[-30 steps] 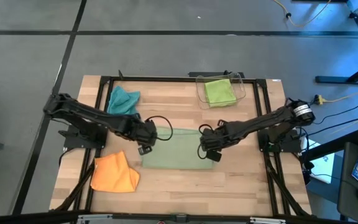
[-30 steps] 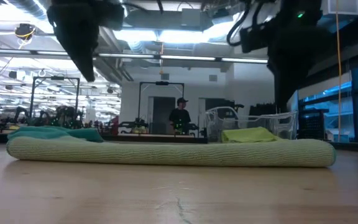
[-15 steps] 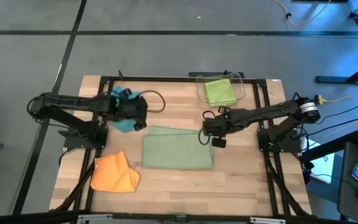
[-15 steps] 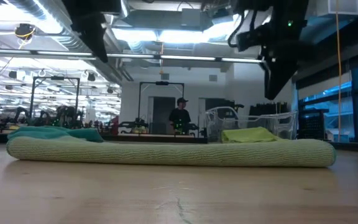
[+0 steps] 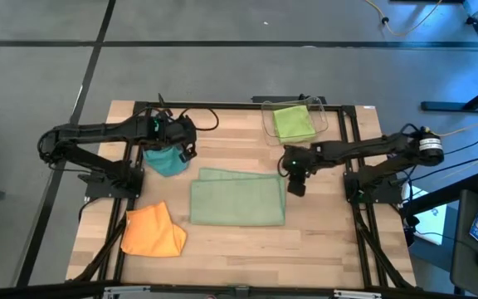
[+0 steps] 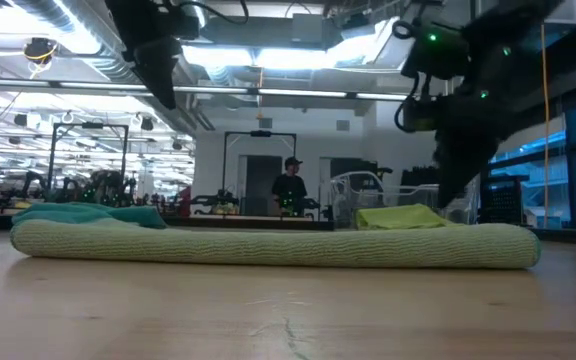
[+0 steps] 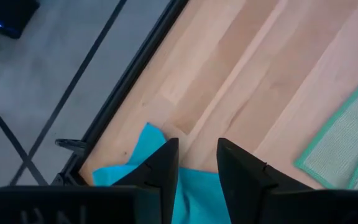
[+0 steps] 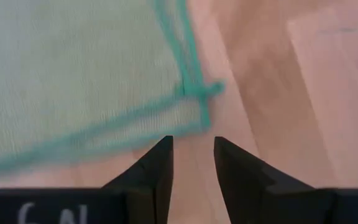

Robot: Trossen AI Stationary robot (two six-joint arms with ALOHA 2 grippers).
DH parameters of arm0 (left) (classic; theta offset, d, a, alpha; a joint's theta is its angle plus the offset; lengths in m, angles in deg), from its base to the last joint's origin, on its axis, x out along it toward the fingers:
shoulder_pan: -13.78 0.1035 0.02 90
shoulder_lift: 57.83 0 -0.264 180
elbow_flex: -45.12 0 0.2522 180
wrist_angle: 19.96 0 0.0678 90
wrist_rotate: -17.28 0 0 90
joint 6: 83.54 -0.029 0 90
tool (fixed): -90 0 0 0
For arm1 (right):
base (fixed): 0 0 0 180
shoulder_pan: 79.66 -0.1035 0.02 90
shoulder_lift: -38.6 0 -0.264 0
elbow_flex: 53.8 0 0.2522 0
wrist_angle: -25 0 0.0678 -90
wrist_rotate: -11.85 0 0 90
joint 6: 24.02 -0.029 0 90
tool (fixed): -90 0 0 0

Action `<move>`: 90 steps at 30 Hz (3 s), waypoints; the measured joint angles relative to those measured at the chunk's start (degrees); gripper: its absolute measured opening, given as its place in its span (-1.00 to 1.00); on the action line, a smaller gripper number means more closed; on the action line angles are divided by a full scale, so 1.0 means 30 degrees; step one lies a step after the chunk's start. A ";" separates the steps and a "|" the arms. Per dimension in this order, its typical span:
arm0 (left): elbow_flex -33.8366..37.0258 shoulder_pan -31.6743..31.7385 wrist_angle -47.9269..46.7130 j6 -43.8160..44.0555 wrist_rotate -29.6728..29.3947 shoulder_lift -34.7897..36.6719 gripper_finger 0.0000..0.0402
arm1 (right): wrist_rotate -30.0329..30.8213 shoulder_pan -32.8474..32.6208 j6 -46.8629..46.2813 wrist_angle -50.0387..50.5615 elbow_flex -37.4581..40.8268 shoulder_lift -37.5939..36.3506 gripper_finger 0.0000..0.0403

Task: Fold microfiber towels
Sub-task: Fold the green microfiber towel

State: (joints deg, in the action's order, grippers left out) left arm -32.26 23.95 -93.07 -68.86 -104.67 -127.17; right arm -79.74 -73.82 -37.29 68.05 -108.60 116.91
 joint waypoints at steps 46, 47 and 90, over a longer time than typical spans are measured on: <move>0.4605 -0.0027 0.5107 0.1405 -0.0062 -0.0029 -0.49 | -0.1015 0.1260 -0.6490 -1.1485 0.4757 0.1587 -0.41; 0.4605 -0.0029 0.5107 0.1404 -0.0067 -0.0029 -0.49 | -0.1019 0.1258 -0.6489 -1.1520 0.4757 0.1724 -0.41; 0.4612 -0.0029 0.5100 0.1390 -0.0135 -0.0029 -0.49 | -0.0844 0.1260 -0.5388 -1.2976 0.4743 0.1603 -0.97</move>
State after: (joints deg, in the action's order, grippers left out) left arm -18.42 23.86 -77.78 -64.69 -105.08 -127.25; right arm -82.27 -70.04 -53.45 29.12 -94.37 121.71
